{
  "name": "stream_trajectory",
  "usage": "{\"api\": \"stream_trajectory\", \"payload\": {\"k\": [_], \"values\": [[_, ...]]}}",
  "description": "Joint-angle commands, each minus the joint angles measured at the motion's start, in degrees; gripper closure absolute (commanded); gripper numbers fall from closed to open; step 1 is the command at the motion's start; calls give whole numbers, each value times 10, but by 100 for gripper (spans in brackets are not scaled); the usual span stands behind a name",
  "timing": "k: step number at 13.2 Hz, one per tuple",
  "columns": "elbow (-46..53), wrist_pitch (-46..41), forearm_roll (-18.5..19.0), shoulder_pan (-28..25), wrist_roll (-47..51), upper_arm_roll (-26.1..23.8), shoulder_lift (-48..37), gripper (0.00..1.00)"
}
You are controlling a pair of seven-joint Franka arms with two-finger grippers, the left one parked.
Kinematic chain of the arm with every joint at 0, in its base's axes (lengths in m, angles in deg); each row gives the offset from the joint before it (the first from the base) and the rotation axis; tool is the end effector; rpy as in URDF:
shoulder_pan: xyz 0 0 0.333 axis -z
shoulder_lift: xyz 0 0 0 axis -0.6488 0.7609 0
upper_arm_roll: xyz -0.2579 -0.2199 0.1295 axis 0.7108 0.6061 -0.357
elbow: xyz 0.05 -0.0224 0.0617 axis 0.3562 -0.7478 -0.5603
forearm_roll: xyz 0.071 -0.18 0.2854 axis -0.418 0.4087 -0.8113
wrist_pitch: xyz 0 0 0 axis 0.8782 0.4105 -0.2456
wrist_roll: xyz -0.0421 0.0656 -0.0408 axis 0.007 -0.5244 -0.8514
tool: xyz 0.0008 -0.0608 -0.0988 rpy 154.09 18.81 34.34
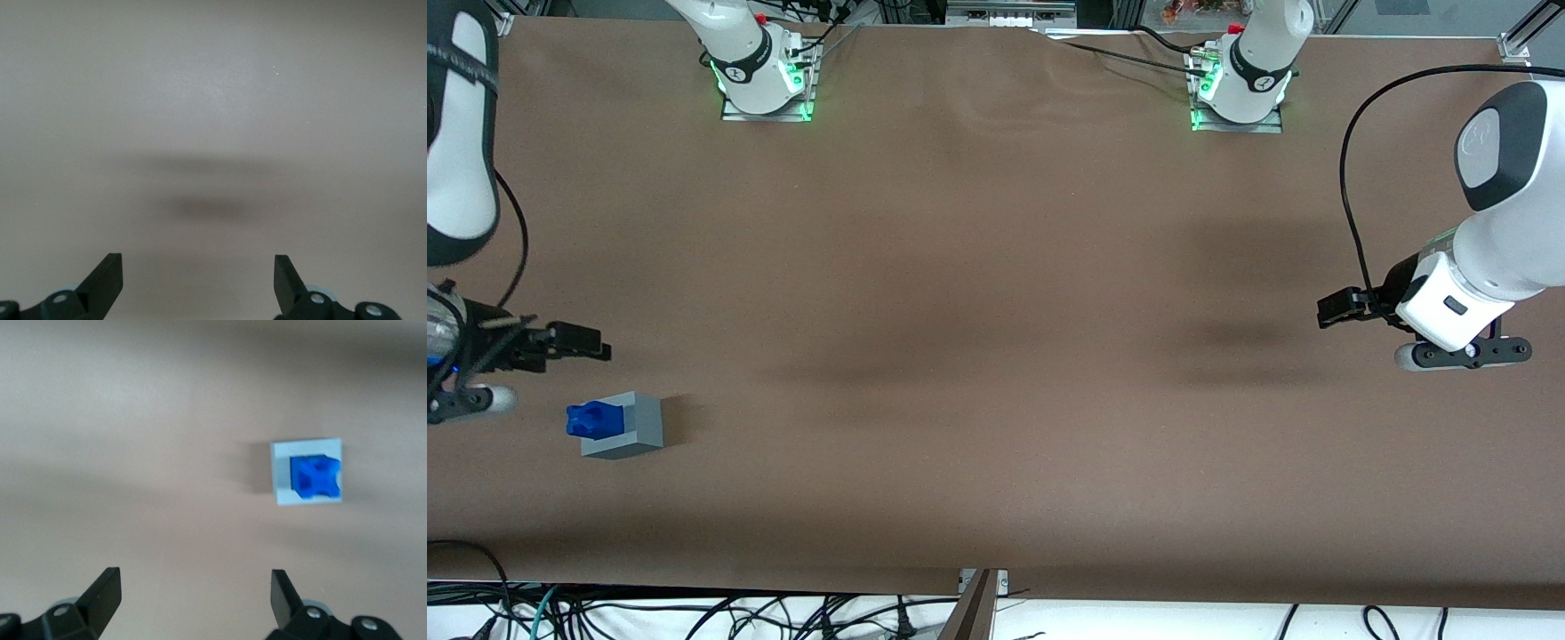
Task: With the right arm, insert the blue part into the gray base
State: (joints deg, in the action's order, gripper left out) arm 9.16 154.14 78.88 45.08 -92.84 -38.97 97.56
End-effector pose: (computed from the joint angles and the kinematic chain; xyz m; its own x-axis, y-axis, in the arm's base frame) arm 0.6677 -0.0302 0.5431 0.9842 0.1736 -0.0360 0.1704 -0.9823 -0.0774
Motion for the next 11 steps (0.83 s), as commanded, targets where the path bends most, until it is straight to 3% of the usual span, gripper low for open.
{"api": "stream_trajectory", "payload": {"k": [1,4,11], "values": [[-84,1,37,1,4,-5,-92,1],[-105,-1,65,1,4,-5,-148,1],[-174,-12,64,-12,49,-4,-199,1]]}}
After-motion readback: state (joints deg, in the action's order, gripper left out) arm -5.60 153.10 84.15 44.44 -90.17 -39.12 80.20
